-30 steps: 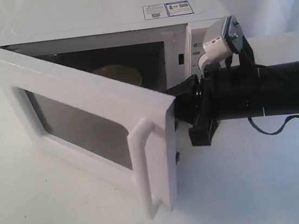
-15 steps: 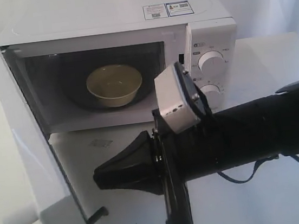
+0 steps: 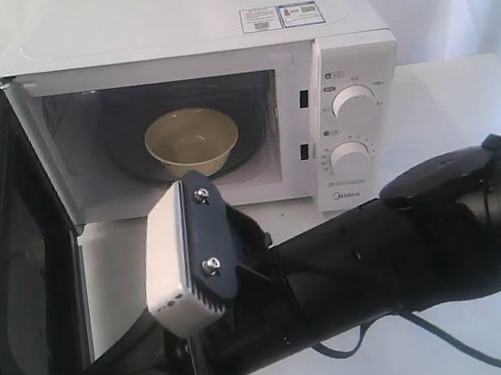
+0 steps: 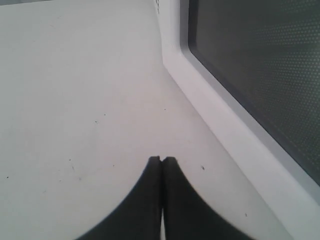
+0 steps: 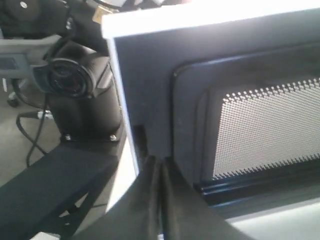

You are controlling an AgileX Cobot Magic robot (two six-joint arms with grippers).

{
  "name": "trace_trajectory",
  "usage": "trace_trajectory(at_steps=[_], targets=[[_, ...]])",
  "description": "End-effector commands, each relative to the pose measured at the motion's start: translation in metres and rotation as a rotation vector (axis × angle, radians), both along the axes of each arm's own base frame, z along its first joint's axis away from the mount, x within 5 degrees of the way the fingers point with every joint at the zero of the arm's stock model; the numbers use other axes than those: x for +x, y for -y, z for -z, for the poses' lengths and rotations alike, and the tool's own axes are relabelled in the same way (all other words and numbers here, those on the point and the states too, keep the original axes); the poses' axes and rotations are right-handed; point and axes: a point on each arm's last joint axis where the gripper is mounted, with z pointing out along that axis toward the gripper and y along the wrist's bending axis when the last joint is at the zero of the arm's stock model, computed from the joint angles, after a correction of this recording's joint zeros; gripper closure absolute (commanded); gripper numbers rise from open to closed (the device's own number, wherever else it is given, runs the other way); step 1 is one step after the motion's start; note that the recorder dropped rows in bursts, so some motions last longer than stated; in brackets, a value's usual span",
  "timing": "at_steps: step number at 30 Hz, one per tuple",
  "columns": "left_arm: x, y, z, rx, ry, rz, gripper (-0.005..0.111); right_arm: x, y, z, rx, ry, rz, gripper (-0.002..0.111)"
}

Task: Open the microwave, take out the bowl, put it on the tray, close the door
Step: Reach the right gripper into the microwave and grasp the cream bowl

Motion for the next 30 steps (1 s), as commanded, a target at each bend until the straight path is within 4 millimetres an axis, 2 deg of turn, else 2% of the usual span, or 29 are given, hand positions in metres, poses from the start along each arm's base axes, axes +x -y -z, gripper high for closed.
trace_trajectory(at_steps=[1, 5, 7, 14, 20, 25, 30], targets=[[0.0, 0.0, 0.001, -0.006, -0.001, 0.0, 0.107, 0.01, -0.002, 0.01, -0.091, 0.047, 0.097, 0.108], [0.0, 0.0, 0.001, -0.006, -0.001, 0.0, 0.107, 0.027, 0.003, 0.023, -0.288, 0.101, 0.297, 0.108], [0.0, 0.0, 0.001, -0.006, -0.001, 0.0, 0.107, 0.032, 0.004, 0.023, -0.354, 0.132, 0.352, 0.108], [0.0, 0.0, 0.001, -0.006, -0.001, 0.0, 0.107, 0.037, -0.004, 0.012, -0.441, 0.242, 0.331, 0.108], [0.0, 0.0, 0.001, -0.006, -0.001, 0.0, 0.107, 0.053, -0.01, 0.009, -0.527, 0.399, 0.306, 0.108], [0.0, 0.0, 0.001, -0.006, -0.001, 0.0, 0.107, 0.06, -0.014, 0.011, -0.618, 0.349, 0.302, 0.108], [0.0, 0.0, 0.001, -0.006, -0.001, 0.0, 0.107, 0.072, -0.001, 0.016, -0.798, 0.257, 0.405, 0.108]])
